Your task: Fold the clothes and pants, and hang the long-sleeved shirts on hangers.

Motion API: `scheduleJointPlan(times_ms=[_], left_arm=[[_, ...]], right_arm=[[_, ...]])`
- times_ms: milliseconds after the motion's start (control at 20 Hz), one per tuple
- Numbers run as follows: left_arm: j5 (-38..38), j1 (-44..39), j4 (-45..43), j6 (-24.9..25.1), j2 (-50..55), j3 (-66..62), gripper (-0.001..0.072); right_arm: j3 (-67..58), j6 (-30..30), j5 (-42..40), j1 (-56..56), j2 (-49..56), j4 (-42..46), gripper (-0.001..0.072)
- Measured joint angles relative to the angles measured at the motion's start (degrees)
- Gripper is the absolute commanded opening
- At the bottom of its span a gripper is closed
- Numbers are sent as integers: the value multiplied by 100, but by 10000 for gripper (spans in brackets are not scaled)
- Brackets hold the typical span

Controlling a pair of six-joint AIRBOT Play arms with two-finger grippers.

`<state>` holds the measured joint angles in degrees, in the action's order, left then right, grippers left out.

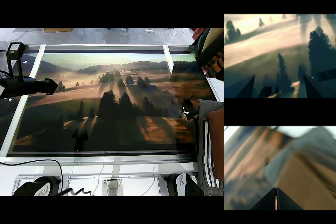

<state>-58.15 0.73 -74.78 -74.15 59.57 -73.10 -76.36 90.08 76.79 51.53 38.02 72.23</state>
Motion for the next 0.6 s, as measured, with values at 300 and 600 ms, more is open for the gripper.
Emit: scheduleJointPlan(times_ms=[300, 600], left_arm=[[0, 2, 0, -2, 0, 0, 698], [0, 0, 2, -2, 0, 0, 698]], right_arm=[[0, -588, 960, -2177, 398, 1224, 12], [0, -319, 1596, -2752, 765, 2356, 12]])
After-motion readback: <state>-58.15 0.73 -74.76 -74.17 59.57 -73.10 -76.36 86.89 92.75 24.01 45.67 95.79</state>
